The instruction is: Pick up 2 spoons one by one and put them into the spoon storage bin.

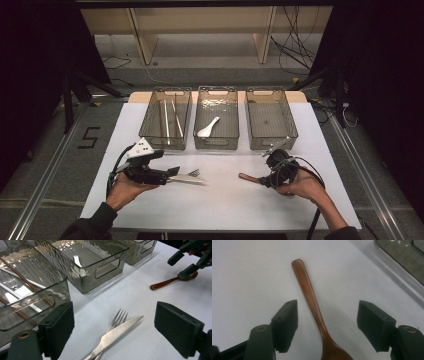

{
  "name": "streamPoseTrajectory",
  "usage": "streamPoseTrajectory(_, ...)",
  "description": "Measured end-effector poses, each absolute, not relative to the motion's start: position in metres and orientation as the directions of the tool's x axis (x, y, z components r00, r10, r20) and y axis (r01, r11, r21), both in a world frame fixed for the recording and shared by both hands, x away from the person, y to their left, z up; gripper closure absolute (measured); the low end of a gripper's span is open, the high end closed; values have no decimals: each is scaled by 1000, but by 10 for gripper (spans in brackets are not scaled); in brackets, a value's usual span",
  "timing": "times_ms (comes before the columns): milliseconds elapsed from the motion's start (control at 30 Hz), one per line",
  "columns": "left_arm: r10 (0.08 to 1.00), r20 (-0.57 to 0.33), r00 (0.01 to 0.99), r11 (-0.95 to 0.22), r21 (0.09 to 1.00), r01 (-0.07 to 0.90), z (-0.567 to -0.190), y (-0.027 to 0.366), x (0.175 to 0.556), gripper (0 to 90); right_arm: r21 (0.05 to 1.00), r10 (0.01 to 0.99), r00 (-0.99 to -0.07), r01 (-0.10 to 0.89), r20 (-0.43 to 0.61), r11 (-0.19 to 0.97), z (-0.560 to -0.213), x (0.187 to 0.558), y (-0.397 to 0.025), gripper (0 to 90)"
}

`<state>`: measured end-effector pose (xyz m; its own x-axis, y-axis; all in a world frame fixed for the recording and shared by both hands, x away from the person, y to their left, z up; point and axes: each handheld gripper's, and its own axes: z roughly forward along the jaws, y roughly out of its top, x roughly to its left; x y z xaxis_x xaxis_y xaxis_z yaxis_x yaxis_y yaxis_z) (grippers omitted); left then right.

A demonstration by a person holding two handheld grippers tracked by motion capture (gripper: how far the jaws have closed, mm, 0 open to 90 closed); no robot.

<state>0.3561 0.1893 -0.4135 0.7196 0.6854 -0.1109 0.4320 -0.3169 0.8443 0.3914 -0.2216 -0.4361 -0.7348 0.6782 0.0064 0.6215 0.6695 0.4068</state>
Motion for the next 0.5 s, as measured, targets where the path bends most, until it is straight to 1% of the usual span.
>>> streamPoseTrajectory(67, 680, -123, 723, -311, 845, 436, -414, 190, 354, 158, 394, 674, -739, 620, 0, 679, -438, 392, -221, 362)
streamPoseTrajectory(200, 676, -117, 727, -319, 843, 433, -416, 190, 352, 158, 365, 663, -748, 614, -11, 699, -441, 392, -220, 403)
streamPoseTrajectory(500, 677, -126, 725, -302, 851, 430, -415, 191, 348, 158, 321, 644, -764, 602, -35, 731, -443, 392, -218, 553)
